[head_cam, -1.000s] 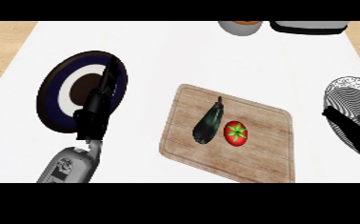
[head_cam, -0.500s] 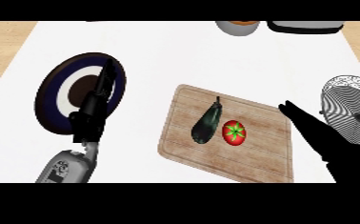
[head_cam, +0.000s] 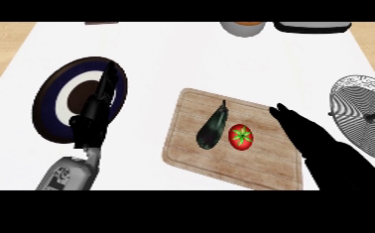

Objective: Pick the tomato from the cutting board and place it in the tiered basket

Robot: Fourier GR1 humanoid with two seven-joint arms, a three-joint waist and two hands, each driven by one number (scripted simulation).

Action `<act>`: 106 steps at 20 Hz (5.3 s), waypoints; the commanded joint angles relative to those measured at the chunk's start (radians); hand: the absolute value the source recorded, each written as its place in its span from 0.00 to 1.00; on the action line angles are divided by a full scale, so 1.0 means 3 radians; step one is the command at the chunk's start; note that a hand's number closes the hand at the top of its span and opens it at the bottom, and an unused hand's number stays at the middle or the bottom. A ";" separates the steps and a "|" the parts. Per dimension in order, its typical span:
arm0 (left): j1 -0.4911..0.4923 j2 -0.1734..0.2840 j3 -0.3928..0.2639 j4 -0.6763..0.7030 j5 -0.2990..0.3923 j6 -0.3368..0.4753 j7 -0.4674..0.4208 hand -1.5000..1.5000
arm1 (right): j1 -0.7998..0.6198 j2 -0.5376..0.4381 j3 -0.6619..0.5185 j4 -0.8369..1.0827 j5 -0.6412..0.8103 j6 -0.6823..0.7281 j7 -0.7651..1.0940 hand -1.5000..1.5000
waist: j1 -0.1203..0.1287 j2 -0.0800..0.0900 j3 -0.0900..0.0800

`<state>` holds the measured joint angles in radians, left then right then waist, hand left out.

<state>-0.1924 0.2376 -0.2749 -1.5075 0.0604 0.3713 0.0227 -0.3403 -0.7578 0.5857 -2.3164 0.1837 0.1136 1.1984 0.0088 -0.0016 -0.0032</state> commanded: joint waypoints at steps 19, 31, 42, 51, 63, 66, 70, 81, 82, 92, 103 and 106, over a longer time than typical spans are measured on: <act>0.0124 -0.0128 -0.0004 -0.0173 -0.0185 -0.0014 0.0044 0.50 | -0.0268 0.0440 0.0332 0.0871 0.0711 0.0376 0.0355 0.00 | -0.0009 0.0000 0.0007; 0.0074 -0.0291 0.0076 -0.0033 -0.0367 -0.0033 -0.0020 0.50 | 0.0358 0.0744 0.0199 0.0878 0.1159 0.0329 -0.0197 0.00 | -0.0041 0.0004 0.0010; 0.0126 -0.0265 0.0283 -0.0129 -0.0330 -0.0308 0.0101 0.50 | 0.0253 0.1303 -0.0048 0.1266 0.1265 0.0734 -0.0420 0.00 | -0.0019 0.0006 0.0010; -0.0085 -0.0366 0.0444 0.0142 -0.0376 -0.0376 0.0001 0.50 | 0.0260 0.1702 0.0006 0.1598 0.1570 0.0784 -0.0445 0.00 | -0.0022 0.0007 0.0010; 0.0119 -0.0434 0.0570 0.0037 -0.0437 -0.0542 -0.0165 0.50 | 0.0438 0.1781 -0.0471 0.2085 0.1852 0.0749 -0.1251 0.00 | -0.0027 0.0008 0.0010; 0.0062 -0.0566 0.0441 -0.0095 -0.0624 -0.0443 0.0156 0.50 | 0.0500 0.1879 -0.0482 0.2110 0.1963 0.0749 -0.1341 0.00 | -0.0031 0.0006 0.0011; 0.0093 -0.0651 0.0399 -0.0204 -0.0719 -0.0409 0.0217 0.50 | 0.0531 0.2005 -0.0546 0.2070 0.2050 0.0799 -0.1325 0.00 | -0.0031 0.0005 0.0011; 0.0067 -0.0573 0.0733 0.0171 -0.0522 -0.0671 -0.0180 0.50 | 0.0591 0.2297 -0.0441 0.2392 0.2595 0.0240 -0.1564 1.00 | -0.0032 0.0008 0.0010; 0.0138 -0.0689 0.0540 0.0054 -0.0769 -0.0464 -0.0141 0.50 | 0.0756 0.2090 -0.0462 0.2356 0.2659 0.0058 -0.1791 1.00 | -0.0037 0.0006 0.0011; 0.0236 -0.0739 0.0549 -0.0021 -0.0759 -0.0483 -0.0167 0.50 | 0.0817 0.1825 -0.0429 0.2386 0.3120 0.0170 -0.1783 1.00 | -0.0059 0.0001 0.0008; 0.0219 -0.0559 0.0648 -0.0422 -0.0649 -0.0648 0.0239 0.50 | 0.2139 0.0595 -0.0993 0.1028 0.3065 0.0514 -0.1774 1.00 | -0.0098 -0.0013 0.0008; 0.0262 -0.0635 0.0609 -0.0195 -0.0722 -0.0580 0.0032 0.50 | 0.2159 0.0461 -0.1333 0.0419 0.2900 0.0750 -0.1683 1.00 | -0.0131 -0.0015 0.0005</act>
<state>-0.1235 0.0521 -0.0869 -1.5844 -0.1513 0.1985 0.0592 0.2314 -0.5541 0.2724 -1.9888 1.0765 0.2960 0.6596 -0.0219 -0.0058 -0.0014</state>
